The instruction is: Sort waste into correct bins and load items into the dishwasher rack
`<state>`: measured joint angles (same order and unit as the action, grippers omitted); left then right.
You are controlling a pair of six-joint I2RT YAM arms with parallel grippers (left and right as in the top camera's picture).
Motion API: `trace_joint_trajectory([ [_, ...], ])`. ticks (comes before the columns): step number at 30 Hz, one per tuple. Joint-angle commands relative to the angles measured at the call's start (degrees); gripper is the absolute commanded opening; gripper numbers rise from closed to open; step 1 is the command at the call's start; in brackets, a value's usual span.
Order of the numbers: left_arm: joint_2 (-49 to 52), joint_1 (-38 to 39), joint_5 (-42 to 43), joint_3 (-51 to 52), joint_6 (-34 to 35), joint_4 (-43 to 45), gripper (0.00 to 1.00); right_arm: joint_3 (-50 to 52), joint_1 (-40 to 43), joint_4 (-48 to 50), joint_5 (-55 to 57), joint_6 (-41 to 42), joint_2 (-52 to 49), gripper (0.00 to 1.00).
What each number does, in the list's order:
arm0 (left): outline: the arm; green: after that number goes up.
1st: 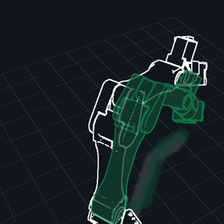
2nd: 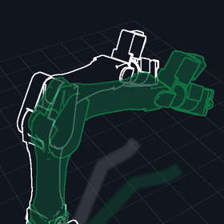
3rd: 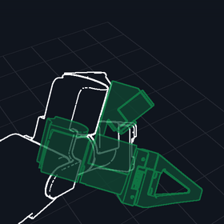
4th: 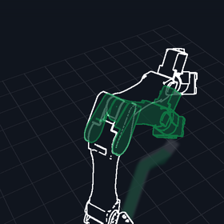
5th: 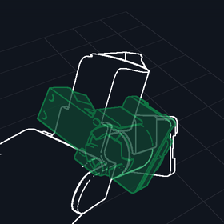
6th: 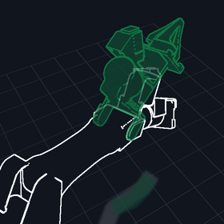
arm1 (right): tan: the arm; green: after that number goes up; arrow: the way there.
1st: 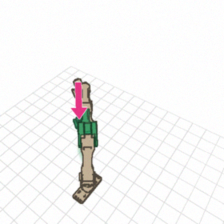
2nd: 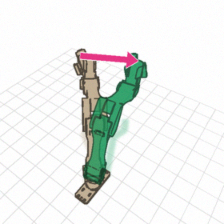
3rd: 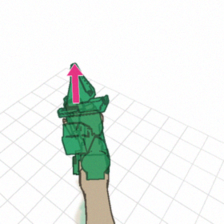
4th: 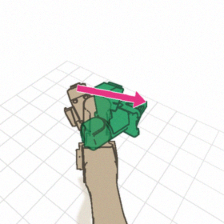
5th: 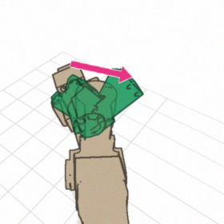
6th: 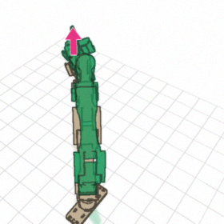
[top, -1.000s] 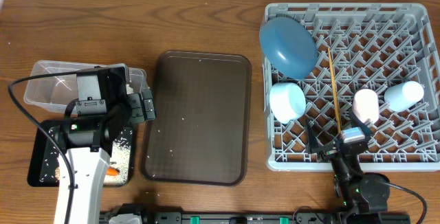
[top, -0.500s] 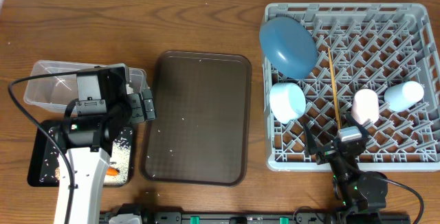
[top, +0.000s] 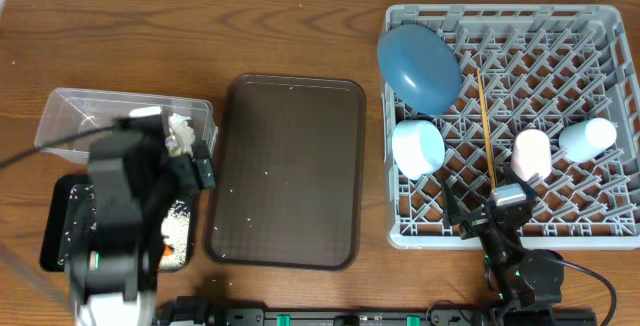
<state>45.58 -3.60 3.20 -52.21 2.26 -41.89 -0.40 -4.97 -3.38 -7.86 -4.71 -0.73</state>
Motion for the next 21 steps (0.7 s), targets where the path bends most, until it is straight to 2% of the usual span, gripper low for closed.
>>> trace_joint_trajectory([
  [1,-8.4,0.1,-2.2,3.8,-1.2,3.4,0.98,0.1,-0.2,-0.2,0.0,-0.5,0.1,0.99],
  [4,-16.4,0.1,-2.2,8.2,-2.6,8.1,0.98,0.1,-0.2,-0.2,0.0,-0.5,0.1,0.99],
  [11,-33.1,0.1,-2.2,18.6,-2.5,12.0,0.98,0.1,-0.2,-0.2,0.0,-0.5,0.1,0.99],
  [21,-45.5,0.2,-2.0,31.5,-2.5,16.2,0.98,0.1,-0.2,-0.2,0.0,-0.5,0.1,0.99],
])
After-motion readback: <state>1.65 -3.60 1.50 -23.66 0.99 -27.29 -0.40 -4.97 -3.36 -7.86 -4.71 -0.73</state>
